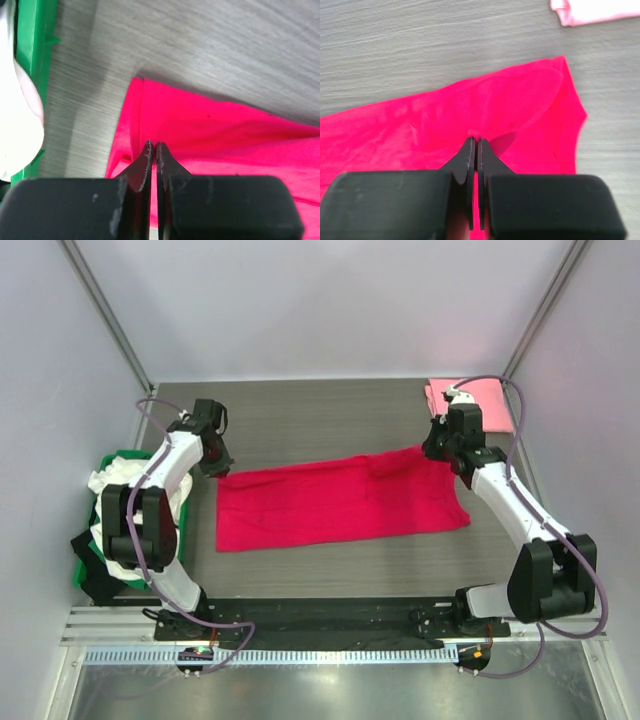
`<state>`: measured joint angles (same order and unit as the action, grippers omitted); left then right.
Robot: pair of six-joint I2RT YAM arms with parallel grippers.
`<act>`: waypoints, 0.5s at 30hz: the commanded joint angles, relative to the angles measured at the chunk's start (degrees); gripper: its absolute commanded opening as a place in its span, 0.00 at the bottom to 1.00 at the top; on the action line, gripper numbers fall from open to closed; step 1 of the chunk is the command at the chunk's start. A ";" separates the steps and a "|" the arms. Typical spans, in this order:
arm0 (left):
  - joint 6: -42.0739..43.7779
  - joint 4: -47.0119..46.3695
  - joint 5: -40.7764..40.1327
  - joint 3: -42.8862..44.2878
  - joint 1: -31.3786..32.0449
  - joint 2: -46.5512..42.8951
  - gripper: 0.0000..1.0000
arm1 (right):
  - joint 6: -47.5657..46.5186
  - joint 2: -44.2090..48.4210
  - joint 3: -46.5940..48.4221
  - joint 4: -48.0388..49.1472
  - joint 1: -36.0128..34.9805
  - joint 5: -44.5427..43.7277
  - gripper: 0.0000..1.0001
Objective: Fold and stack the t-shirts
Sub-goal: Fold the tshirt
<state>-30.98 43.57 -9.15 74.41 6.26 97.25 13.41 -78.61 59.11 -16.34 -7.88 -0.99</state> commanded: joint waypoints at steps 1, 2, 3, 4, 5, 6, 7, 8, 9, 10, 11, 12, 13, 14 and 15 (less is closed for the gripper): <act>0.31 -1.65 0.01 -2.07 0.07 -2.94 0.00 | 0.47 5.65 -3.81 1.13 -0.12 -4.18 0.01; 0.22 -1.91 0.01 -2.43 0.07 -3.12 0.00 | 0.56 6.53 -4.61 1.05 -0.03 -5.84 0.01; 0.13 -1.91 0.01 -2.78 0.07 -3.21 0.00 | 0.91 8.28 -5.40 0.87 0.06 -6.47 0.01; 0.13 -2.09 0.01 -3.30 0.07 -3.30 0.00 | 1.44 9.08 -6.72 0.70 0.06 -7.17 0.01; 0.13 -2.09 0.01 -3.48 0.07 -3.65 0.00 | 1.79 9.96 -7.43 0.61 0.14 -7.96 0.01; 0.22 -2.09 -0.08 -3.75 -0.02 -3.56 0.00 | 1.97 10.75 -8.13 0.43 0.32 -8.49 0.01; 0.48 -2.17 -0.34 -4.01 0.07 -3.74 0.00 | 2.93 12.15 -9.35 0.43 0.41 -8.76 0.01; 0.66 -2.18 -0.78 -4.19 0.07 -4.00 0.00 | 3.29 13.56 -10.24 0.08 0.58 -8.59 0.01; 0.66 -2.18 -1.05 -4.19 0.07 -4.09 0.00 | 3.64 13.57 -10.24 -0.10 0.58 -8.41 0.01; 0.83 -2.18 -1.14 -4.27 0.07 -4.18 0.00 | 3.99 14.96 -10.77 -0.18 0.58 -7.97 0.01; 1.10 -2.18 -1.31 -4.36 0.07 -4.35 0.00 | 4.52 15.67 -11.64 -0.45 0.58 -7.80 0.01; 1.01 -2.26 -1.57 -4.36 0.07 -4.79 0.00 | 4.96 16.29 -12.00 -0.97 0.67 -7.62 0.01; 1.01 -2.35 -2.10 -4.36 0.07 -5.05 0.00 | 5.05 16.90 -12.26 -1.24 0.59 -7.71 0.01; 1.10 -2.35 -2.45 -4.19 0.07 -5.49 0.00 | 5.22 18.13 -12.61 -1.68 0.58 -7.88 0.01; 1.10 -2.44 -2.89 -4.01 0.15 -6.19 0.00 | 5.22 18.66 -12.70 -2.64 0.58 -8.23 0.01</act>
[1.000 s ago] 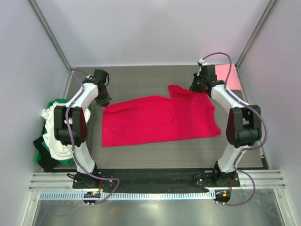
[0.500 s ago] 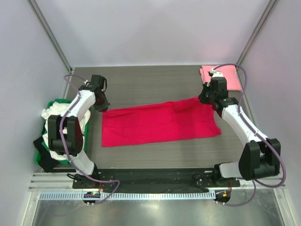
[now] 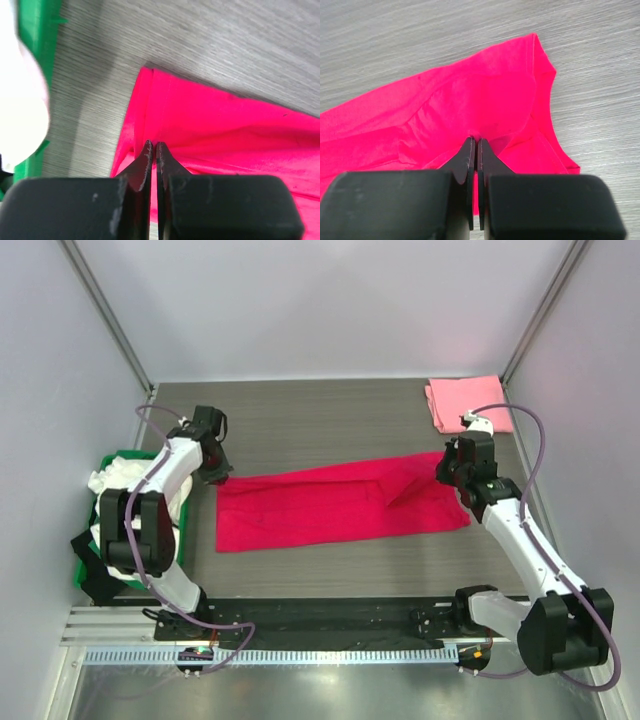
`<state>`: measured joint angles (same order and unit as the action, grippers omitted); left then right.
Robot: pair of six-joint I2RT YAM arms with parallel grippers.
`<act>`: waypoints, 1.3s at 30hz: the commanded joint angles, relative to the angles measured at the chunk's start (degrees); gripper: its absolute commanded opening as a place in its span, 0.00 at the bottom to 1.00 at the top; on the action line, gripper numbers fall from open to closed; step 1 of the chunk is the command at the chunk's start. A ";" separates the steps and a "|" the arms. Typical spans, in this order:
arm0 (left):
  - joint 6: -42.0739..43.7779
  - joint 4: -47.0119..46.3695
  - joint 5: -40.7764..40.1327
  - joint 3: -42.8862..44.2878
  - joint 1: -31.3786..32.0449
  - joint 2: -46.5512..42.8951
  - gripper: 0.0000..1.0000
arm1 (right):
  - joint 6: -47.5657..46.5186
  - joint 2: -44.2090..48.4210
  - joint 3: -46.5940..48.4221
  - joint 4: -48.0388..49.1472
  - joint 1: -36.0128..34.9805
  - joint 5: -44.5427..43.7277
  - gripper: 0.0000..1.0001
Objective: Fold and stack the t-shirts
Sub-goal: Fold the tshirt
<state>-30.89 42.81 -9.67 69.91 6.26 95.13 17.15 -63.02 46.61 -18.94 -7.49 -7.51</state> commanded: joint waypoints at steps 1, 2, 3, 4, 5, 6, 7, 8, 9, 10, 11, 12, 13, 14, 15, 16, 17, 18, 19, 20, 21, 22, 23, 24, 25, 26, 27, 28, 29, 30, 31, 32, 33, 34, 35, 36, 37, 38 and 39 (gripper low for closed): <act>1.27 -1.76 -3.50 0.75 0.33 -4.51 0.00 | 1.57 3.61 -0.29 -0.57 0.19 -1.98 0.01; 1.71 -1.76 -4.12 1.28 0.42 -4.69 0.00 | 1.83 4.57 -0.29 -1.09 0.28 -2.07 0.01; 1.98 -1.67 -4.65 2.15 0.42 -4.87 0.00 | 2.27 5.01 -0.38 -1.88 0.19 -1.99 0.01; 2.15 -1.67 -5.44 2.60 0.42 -5.30 0.00 | 2.71 5.54 -0.55 -2.24 0.19 -1.81 0.01; 2.24 -1.67 -5.79 3.04 0.50 -5.48 0.00 | 2.98 6.41 -0.73 -2.59 0.19 -1.63 0.01; 2.33 -1.76 -6.15 3.74 0.51 -5.57 0.00 | 3.76 6.86 -0.99 -2.86 0.19 -1.72 0.01; 2.50 -1.85 -6.24 4.00 0.42 -5.48 0.00 | 4.12 7.47 -1.52 -3.21 0.19 -1.81 0.01; 2.59 -2.02 -6.24 4.01 0.59 -5.48 0.00 | 4.47 8.00 -1.96 -3.38 0.19 -2.68 0.01; 2.59 -2.11 -6.24 3.83 0.68 -5.48 0.00 | 5.26 9.22 -2.48 -3.82 0.19 -3.04 0.01; 2.51 -2.20 -6.32 3.74 0.77 -5.40 0.00 | 5.53 9.67 -3.45 -4.00 0.19 -3.21 0.01; 2.42 -2.29 -6.41 3.13 1.12 -5.57 0.00 | 6.05 10.20 -3.98 -4.17 0.28 -3.56 0.01; 2.33 -2.55 -6.85 2.61 1.12 -5.66 0.01 | 6.40 11.07 -4.50 -4.52 0.19 -4.18 0.01; 1.90 -2.73 -7.03 1.21 1.29 -5.92 0.01 | 7.37 11.52 -5.73 -4.79 0.28 -4.70 0.01; 1.54 -2.82 -7.29 0.50 1.30 -6.45 0.02 | 7.81 11.96 -6.26 -5.49 0.28 -5.40 0.01; 1.28 -2.99 -7.81 -0.29 1.38 -6.80 0.03 | 8.16 12.40 -6.70 -5.93 0.37 -7.67 0.01; 0.67 -3.25 -8.17 -2.04 1.38 -7.32 0.04 | 9.38 13.62 -7.75 -6.28 0.37 -8.74 0.01; 0.23 -3.34 -8.61 -2.84 1.38 -8.55 0.05 | 9.57 14.33 -8.28 -6.72 0.37 -9.45 0.01; -0.21 -3.52 -9.39 -3.98 1.38 -9.34 0.08 | 9.83 15.12 -8.72 -6.81 0.37 -11.11 0.01; -0.22 -4.22 -9.23 -4.77 1.38 -9.96 0.10 | 10.18 16.08 -9.43 -6.90 0.45 -11.91 0.01; -0.13 -4.40 -9.05 -6.09 1.38 -10.49 0.12 | 11.14 16.53 -9.61 -7.16 0.54 -13.22 0.02; -0.04 -4.49 -8.96 -6.45 1.38 -11.28 0.28 | 11.50 16.53 -9.52 -8.21 0.63 -14.28 0.08; 0.22 -4.14 -9.14 -6.54 1.30 -11.46 0.44 | 11.94 16.18 -8.74 -8.65 0.80 -14.29 0.35; 0.22 -3.79 -9.57 -6.98 1.38 -11.72 0.64 | 13.69 15.83 -8.12 -10.22 0.89 -14.64 0.58; -0.04 -3.52 -10.27 -7.15 1.30 -12.51 0.71 | 14.40 15.65 -7.85 -10.68 0.81 -14.81 0.70; -0.13 -3.61 -11.41 -7.33 1.38 -13.04 0.77 | 15.10 15.30 -7.59 -11.03 0.81 -15.08 0.81; -0.13 -3.52 -11.68 -7.51 1.30 -13.48 0.82 | 15.63 15.39 -7.59 -11.12 0.81 -14.73 0.82; -0.13 -3.52 -11.77 -7.51 1.38 -14.27 0.82 | 15.64 15.56 -7.50 -11.21 0.89 -14.12 0.83; -0.22 -3.69 -11.51 -7.51 1.30 -14.53 0.82 | 15.64 15.74 -7.50 -11.12 0.81 -13.33 0.84; -0.31 -3.61 -11.42 -7.42 1.47 -14.97 0.81 | 15.64 16.26 -7.59 -10.95 0.81 -12.89 0.84; -0.31 -3.96 -11.34 -7.59 1.91 -15.50 0.80 | 15.46 16.44 -7.59 -10.77 0.81 -12.10 0.84; -0.13 -4.22 -11.51 -7.68 2.61 -15.68 0.79 | 15.20 16.62 -7.59 -10.42 0.81 -11.05 0.84; 0.04 -4.31 -11.94 -7.60 3.66 -15.77 0.78 | 15.28 16.53 -7.59 -9.11 0.72 -7.56 0.84; 0.39 -4.75 -12.56 -7.25 6.54 -15.68 0.78 | 15.89 15.92 -7.93 -8.14 0.72 -5.52 0.84; 0.66 -4.66 -13.00 -6.90 8.22 -14.64 0.78 | 16.42 15.05 -8.20 -6.91 0.72 -2.63 0.83; 0.75 -4.66 -13.70 -6.46 9.81 -13.84 0.78 | 17.21 13.82 -8.38 -4.81 0.46 1.58 0.83; 0.40 -3.88 -13.79 -5.84 12.78 -12.62 0.77 | 17.91 10.24 -8.29 -4.10 -0.15 3.01 0.83; 0.05 -3.35 -13.80 -4.62 14.03 -9.91 0.77 | 19.31 8.38 -8.12 -3.57 -0.68 3.72 0.82; -0.65 -2.65 -13.10 -4.00 15.00 -8.14 0.76 | 19.76 6.53 -7.94 -2.43 -1.30 4.51 0.82; -1.62 -1.86 -12.48 -3.56 16.57 -6.73 0.76 | 20.20 2.33 -7.24 -2.07 -2.26 4.69 0.82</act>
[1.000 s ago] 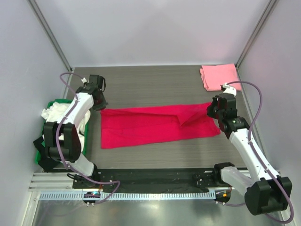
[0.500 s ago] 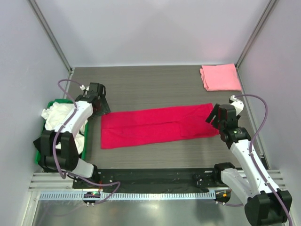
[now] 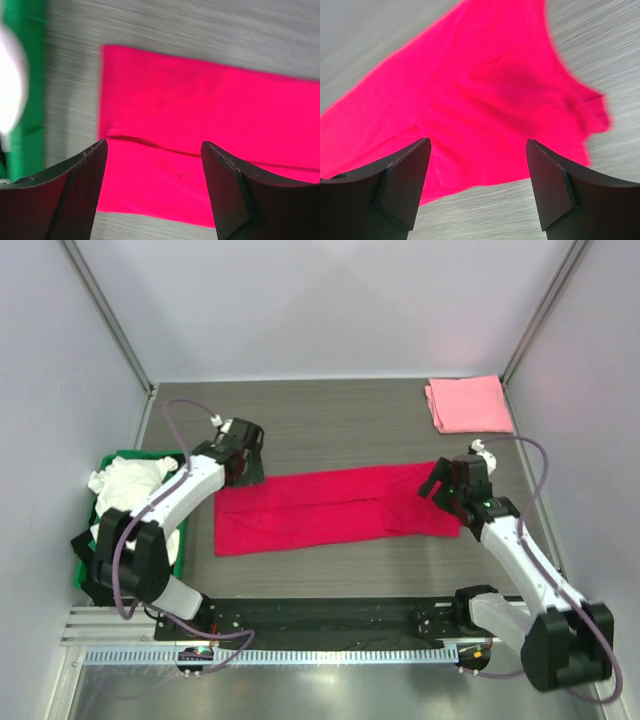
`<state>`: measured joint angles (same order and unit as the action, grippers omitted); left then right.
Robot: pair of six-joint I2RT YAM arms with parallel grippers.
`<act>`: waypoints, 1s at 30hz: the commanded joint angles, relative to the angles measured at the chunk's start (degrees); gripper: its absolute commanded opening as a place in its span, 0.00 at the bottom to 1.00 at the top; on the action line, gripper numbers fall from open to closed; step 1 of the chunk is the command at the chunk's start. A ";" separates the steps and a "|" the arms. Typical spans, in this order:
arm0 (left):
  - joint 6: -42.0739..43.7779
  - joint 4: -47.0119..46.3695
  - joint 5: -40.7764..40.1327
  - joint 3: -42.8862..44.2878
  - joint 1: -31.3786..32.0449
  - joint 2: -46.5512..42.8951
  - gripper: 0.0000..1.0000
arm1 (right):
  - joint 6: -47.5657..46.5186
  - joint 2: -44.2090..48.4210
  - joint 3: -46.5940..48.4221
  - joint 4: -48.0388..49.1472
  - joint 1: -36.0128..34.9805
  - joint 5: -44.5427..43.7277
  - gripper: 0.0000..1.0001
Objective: Fold and stack the t-shirts
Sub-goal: Fold the tshirt
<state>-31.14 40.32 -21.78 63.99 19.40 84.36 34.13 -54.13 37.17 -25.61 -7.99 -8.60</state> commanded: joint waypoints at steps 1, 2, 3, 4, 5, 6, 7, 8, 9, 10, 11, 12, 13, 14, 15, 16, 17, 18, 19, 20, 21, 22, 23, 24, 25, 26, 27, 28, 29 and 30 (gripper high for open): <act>-1.82 0.64 0.33 2.46 4.06 5.28 0.75 | 3.75 -8.34 2.56 4.77 -2.20 5.88 0.82; -2.17 0.64 1.03 2.55 4.59 8.16 0.74 | 3.93 -10.36 2.82 5.38 -2.29 6.31 0.82; -2.61 0.64 1.04 2.37 5.64 9.32 0.74 | 4.19 -12.04 3.34 5.83 -2.56 6.92 0.82; -3.14 0.64 1.04 2.28 6.00 10.73 0.73 | 4.45 -15.45 3.70 6.18 -2.56 6.93 0.82; -3.40 0.64 1.21 2.11 6.26 12.83 0.72 | 4.63 -17.05 4.14 6.27 -2.56 7.02 0.83; -3.67 0.55 1.30 2.02 6.27 13.89 0.72 | 4.72 -18.54 5.27 6.36 -2.56 6.41 0.83; -4.02 0.55 1.30 1.76 6.27 14.69 0.72 | 4.63 -21.78 5.89 6.18 -2.56 5.88 0.83; -4.20 0.55 1.39 1.58 6.27 16.17 0.72 | 4.46 -23.11 6.42 6.18 -2.56 5.44 0.83; -4.28 0.55 1.56 1.41 6.27 16.62 0.72 | 4.28 -24.87 7.91 6.09 -2.38 3.87 0.84; -4.20 0.64 1.83 1.32 6.27 17.15 0.71 | 4.10 -26.45 8.70 5.92 -2.30 3.33 0.85; -4.20 0.73 1.92 0.97 6.35 17.59 0.70 | 3.49 -30.12 9.67 5.48 -1.95 3.15 0.85; -4.20 0.82 1.92 0.79 6.27 18.03 0.71 | 3.23 -32.07 11.85 5.22 -1.68 3.24 0.85; -4.28 1.17 2.00 0.53 6.35 18.30 0.71 | 3.05 -33.92 13.35 4.87 -1.33 4.28 0.85; -4.72 1.52 2.09 0.35 6.35 18.39 0.70 | 2.61 -38.29 14.76 4.43 -0.63 4.99 0.85; -5.07 1.87 2.35 -0.61 6.35 18.04 0.70 | 2.00 -40.33 18.08 4.16 -0.45 5.52 0.85; -5.42 1.87 3.75 -1.40 6.35 17.69 0.70 | 1.65 -42.96 20.20 3.81 -0.19 6.66 0.85; -5.78 1.79 4.63 -2.19 6.44 17.25 0.69 | 1.29 -47.43 22.49 3.37 -0.27 7.10 0.85; -6.39 1.70 5.95 -4.37 6.62 16.55 0.68 | 0.42 -50.08 27.82 2.67 -0.27 7.80 0.85; -6.92 1.44 7.27 -5.61 6.79 14.80 0.68 | 0.06 -52.46 30.57 1.97 -0.19 7.90 0.85; -7.79 0.82 9.63 -6.84 7.23 13.74 0.67 | -0.03 -54.74 33.38 0.92 -0.27 9.72 0.85; -9.71 0.21 10.96 -8.77 8.62 12.51 0.68 | -0.20 -59.90 39.15 0.39 -0.36 10.00 0.85; -11.13 -0.58 12.36 -12.01 9.68 9.89 0.68 | -0.29 -62.22 42.34 -0.32 -0.36 10.62 0.85; -12.53 -2.85 15.77 -14.04 12.22 8.56 0.68 | -0.20 -65.11 45.51 -1.54 -0.45 11.75 0.85; -16.20 -4.27 17.37 -15.72 13.63 7.41 0.67 | 0.06 -69.92 51.89 -2.25 -0.88 11.94 0.85; -17.98 -5.76 19.30 -19.04 15.30 6.27 0.67 | 0.76 -72.67 55.17 -3.30 -1.06 12.20 0.85; -19.82 -9.08 20.97 -20.38 16.88 4.69 0.68 | 1.02 -74.87 58.25 -3.40 -1.41 12.64 0.86; -22.28 -10.59 23.77 -21.35 20.73 4.24 0.68 | 1.46 -76.90 64.11 -3.57 -2.20 13.43 0.86; -25.61 -12.00 24.67 -22.14 22.94 3.98 0.68 | 1.99 -81.53 67.04 -3.66 -2.55 14.13 0.87; -27.21 -14.62 25.72 -22.59 25.14 4.41 0.68 | 2.52 -83.49 70.03 -3.66 -2.91 14.75 0.88; -28.53 -15.43 26.95 -22.24 29.43 4.85 0.68 | 2.87 -85.94 75.98 -3.66 -3.34 16.06 0.89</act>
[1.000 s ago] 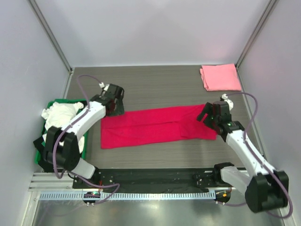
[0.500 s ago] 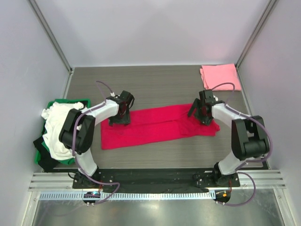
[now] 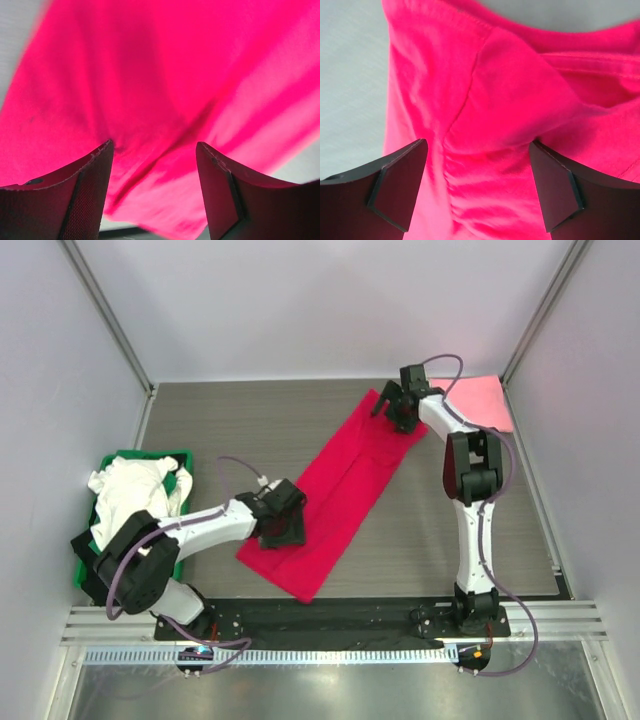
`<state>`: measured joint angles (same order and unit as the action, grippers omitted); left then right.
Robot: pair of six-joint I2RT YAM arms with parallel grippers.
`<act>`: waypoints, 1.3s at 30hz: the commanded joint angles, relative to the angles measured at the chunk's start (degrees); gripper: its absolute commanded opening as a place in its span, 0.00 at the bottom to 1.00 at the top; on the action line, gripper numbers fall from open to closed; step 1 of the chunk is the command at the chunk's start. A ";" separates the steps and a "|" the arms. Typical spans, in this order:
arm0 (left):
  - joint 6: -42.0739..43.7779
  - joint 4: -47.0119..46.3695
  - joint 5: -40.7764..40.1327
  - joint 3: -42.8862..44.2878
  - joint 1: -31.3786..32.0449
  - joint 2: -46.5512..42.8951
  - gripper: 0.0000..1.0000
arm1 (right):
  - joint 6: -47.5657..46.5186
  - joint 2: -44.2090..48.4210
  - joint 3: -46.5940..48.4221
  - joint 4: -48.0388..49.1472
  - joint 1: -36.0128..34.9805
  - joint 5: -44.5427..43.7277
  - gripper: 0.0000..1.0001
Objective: Fold and stack the t-shirts
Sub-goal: Fold the tshirt
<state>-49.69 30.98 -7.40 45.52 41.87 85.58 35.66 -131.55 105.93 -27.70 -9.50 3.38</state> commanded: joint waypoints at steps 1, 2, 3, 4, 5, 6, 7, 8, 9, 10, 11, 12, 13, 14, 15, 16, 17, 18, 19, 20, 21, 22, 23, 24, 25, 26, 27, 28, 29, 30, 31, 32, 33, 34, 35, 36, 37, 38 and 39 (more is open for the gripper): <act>-12.51 -6.89 12.76 -3.42 9.00 4.15 0.68 | 1.34 -12.38 10.14 -1.22 -2.62 4.79 0.89; -13.40 -8.55 13.28 -2.20 12.94 4.94 0.68 | 1.08 -14.51 13.04 -0.95 -3.07 5.58 0.90; -14.20 -9.35 14.42 -1.49 14.54 6.60 0.68 | 0.90 -16.27 17.95 -0.43 -3.42 7.07 0.90; -16.29 -11.01 15.04 -0.27 17.08 7.75 0.68 | 0.03 -19.07 19.82 1.58 -4.29 8.04 0.91; -16.92 -11.99 15.48 0.36 18.15 8.63 0.68 | -0.50 -20.06 21.15 2.99 -4.65 8.83 0.92; -17.19 -12.87 15.92 1.23 18.95 10.99 0.68 | -0.76 -20.59 22.12 4.40 -5.09 9.36 0.93; -17.11 -12.79 16.27 2.37 19.56 12.05 0.68 | -0.85 -20.94 22.13 6.76 -5.35 10.24 0.94; -17.02 -12.70 16.28 3.69 20.00 12.94 0.68 | -0.94 -21.29 22.04 7.92 -5.62 11.03 0.94; -17.02 -12.70 16.28 4.14 20.01 14.34 0.68 | -1.03 -21.30 22.39 8.89 -5.62 12.08 0.95; -16.67 -11.05 14.97 5.53 20.01 15.31 0.68 | -3.03 -20.60 22.83 10.03 -5.62 12.18 0.97; -16.23 -11.03 14.96 5.55 20.01 15.32 0.68 | -3.05 -20.24 22.48 10.04 -5.62 12.18 0.97; -15.79 -10.25 14.70 6.85 20.01 15.75 0.68 | -4.10 -20.15 22.22 10.65 -5.62 12.35 0.98; -15.44 -8.41 14.17 7.74 20.01 15.76 0.68 | -4.63 -20.15 22.13 11.44 -5.53 12.96 0.98; -15.09 -7.61 13.91 8.61 20.01 15.58 0.68 | -4.72 -20.33 22.48 11.70 -5.62 13.49 0.99; -14.21 -6.73 13.55 10.28 20.10 15.32 0.68 | -4.55 -20.68 22.83 11.88 -5.71 13.93 0.99; -14.03 -4.72 12.94 11.16 20.01 14.45 0.68 | -4.37 -20.68 23.09 12.06 -5.62 14.29 0.98; -13.77 -3.22 10.93 12.13 20.10 13.57 0.69 | -4.20 -20.59 23.18 11.97 -5.62 15.07 0.98; -13.24 -1.64 9.35 13.27 20.18 12.60 0.68 | -3.85 -19.29 23.09 12.15 -5.53 15.17 0.99; -12.98 1.85 7.85 14.85 20.27 9.81 0.68 | -2.89 -18.32 23.18 12.06 -5.53 15.17 0.98; -12.71 3.80 3.05 15.65 20.45 8.30 0.69 | -2.88 -16.83 23.27 11.97 -5.45 15.95 0.99; -12.45 5.74 1.35 16.09 20.36 6.89 0.70 | -2.96 -13.25 22.92 11.62 -5.53 15.87 1.00; -12.27 9.06 -0.67 16.62 20.36 4.97 0.71 | -3.05 -10.86 22.48 11.45 -5.53 15.70 1.00; -12.18 10.40 -2.17 16.45 20.36 1.55 0.71 | -3.31 -8.75 21.87 11.10 -5.45 15.70 1.00; -12.01 11.46 -4.88 16.27 20.36 -0.40 0.72 | -3.58 -6.81 21.69 10.14 -5.53 15.70 1.00; -12.27 13.56 -5.95 15.92 20.36 -1.98 0.73 | -4.71 -2.36 21.60 6.82 -5.45 15.35 1.00; -12.36 14.36 -6.74 15.40 20.36 -5.04 0.73 | -5.59 -0.22 20.90 4.52 -5.53 14.73 1.00; -12.45 14.80 -7.88 14.96 20.36 -6.38 0.74 | -6.65 2.67 19.59 -0.20 -5.53 12.21 1.00; -12.53 15.33 -8.07 14.43 20.45 -7.70 0.74 | -7.26 8.44 17.40 -2.25 -5.53 10.53 1.00; -13.14 15.34 -8.42 12.77 20.36 -9.10 0.74 | -7.36 12.41 10.33 -3.92 -5.53 8.25 1.00; -13.67 15.08 -8.60 11.80 20.36 -11.47 0.74 | -6.75 15.93 5.74 -5.33 -5.53 6.31 1.00; -14.29 14.03 -8.51 10.66 20.36 -12.79 0.74 | -6.05 19.54 0.82 -7.17 -5.53 3.51 1.00; -15.51 13.32 -8.25 7.86 20.36 -14.03 0.74 | -3.43 27.06 -9.58 -7.71 -5.71 2.70 1.00; -16.31 12.44 -8.07 6.44 20.36 -16.21 0.74 | -2.53 30.44 -14.82 -8.24 -5.88 2.08 1.00; -17.01 10.26 -7.55 4.69 20.36 -17.37 0.75 | -1.83 34.21 -19.92 -8.50 -6.32 0.94 1.00; -18.32 9.19 -7.02 1.88 20.36 -18.25 0.75 | -0.69 40.43 -28.76 -9.03 -7.72 -0.20 1.00; -18.86 8.14 -6.49 0.20 20.45 -20.26 0.75 | 0.63 44.06 -32.94 -10.43 -8.60 -2.13 1.00; -19.30 5.61 -5.71 -1.29 20.53 -21.24 0.75 | 1.86 47.31 -36.98 -10.70 -9.39 -3.10 1.00; -20.09 4.71 -5.52 -2.53 20.54 -22.11 0.74 | 3.17 53.61 -44.42 -10.79 -11.49 -5.11 1.00; -21.05 3.83 -5.43 -3.84 20.54 -22.91 0.75 | 6.93 56.55 -47.80 -11.05 -12.55 -5.40 1.00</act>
<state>-67.13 39.66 -12.56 43.83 62.15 65.25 35.35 -80.07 70.28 -32.27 -18.37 3.57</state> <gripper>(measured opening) 0.744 0.996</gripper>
